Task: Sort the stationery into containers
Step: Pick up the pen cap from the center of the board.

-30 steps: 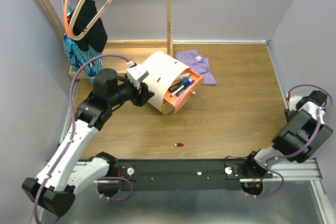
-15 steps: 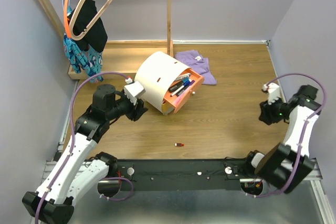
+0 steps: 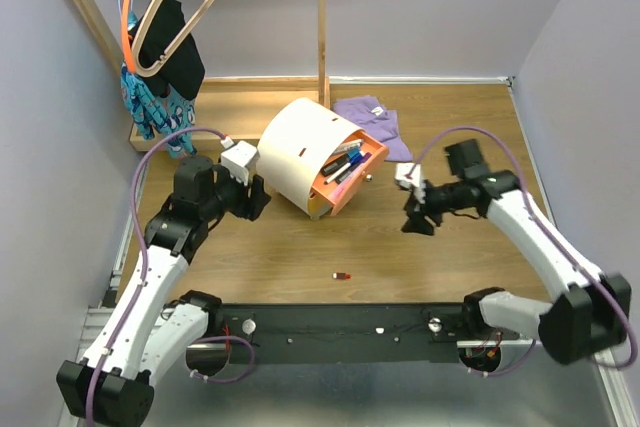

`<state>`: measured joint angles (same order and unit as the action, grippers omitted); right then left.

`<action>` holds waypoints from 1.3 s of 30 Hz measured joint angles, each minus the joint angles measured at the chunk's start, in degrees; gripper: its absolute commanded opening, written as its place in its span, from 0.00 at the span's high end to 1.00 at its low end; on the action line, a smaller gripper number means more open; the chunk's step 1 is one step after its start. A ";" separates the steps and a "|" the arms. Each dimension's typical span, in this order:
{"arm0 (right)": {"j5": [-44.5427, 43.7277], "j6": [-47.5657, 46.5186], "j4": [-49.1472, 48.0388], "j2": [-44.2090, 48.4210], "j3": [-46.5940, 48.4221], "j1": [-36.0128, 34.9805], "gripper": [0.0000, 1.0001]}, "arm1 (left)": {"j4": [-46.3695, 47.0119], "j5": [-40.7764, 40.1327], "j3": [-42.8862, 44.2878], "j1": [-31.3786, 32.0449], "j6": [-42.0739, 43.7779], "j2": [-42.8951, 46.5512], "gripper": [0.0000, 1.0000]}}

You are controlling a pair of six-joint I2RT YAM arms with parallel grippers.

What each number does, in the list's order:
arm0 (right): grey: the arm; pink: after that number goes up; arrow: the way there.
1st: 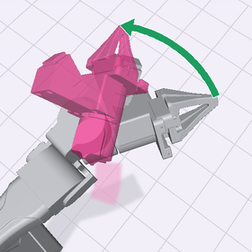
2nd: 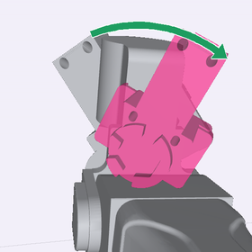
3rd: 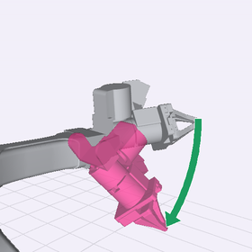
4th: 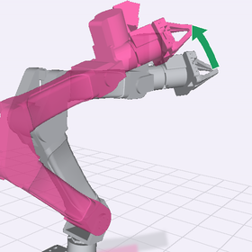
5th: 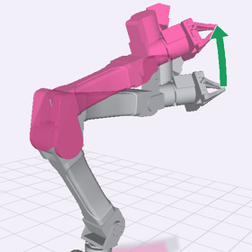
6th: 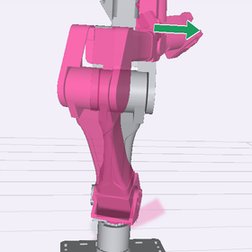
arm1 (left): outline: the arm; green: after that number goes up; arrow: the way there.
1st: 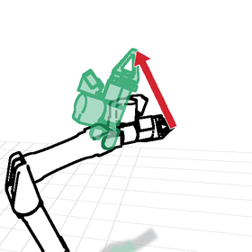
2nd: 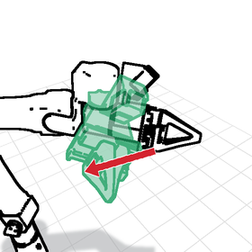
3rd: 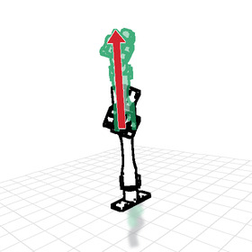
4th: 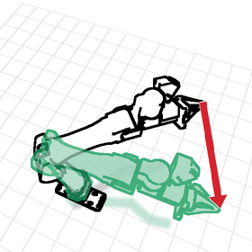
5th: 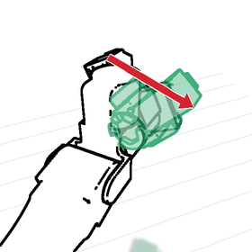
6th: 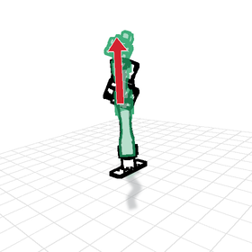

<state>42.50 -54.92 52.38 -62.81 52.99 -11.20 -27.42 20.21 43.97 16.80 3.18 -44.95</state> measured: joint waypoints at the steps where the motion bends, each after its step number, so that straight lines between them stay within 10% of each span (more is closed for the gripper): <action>1: -0.63 3.13 -3.32 -3.37 0.00 -3.93 0.38 | 0.07 -0.33 0.48 -0.92 -1.11 -0.68 0.33; 10: -9.75 12.81 -25.33 -11.28 -7.34 -33.24 0.44 | 0.52 -3.08 7.54 -7.17 -6.05 -2.64 0.33; 39: -16.39 19.32 -42.60 -23.89 -11.45 -47.58 0.48 | -4.24 -4.44 12.63 -10.82 -8.20 2.40 0.32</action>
<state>26.11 -35.59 9.78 -86.70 41.54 -58.78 -31.66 15.77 56.60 5.98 -5.02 -42.54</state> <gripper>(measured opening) 0.527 0.677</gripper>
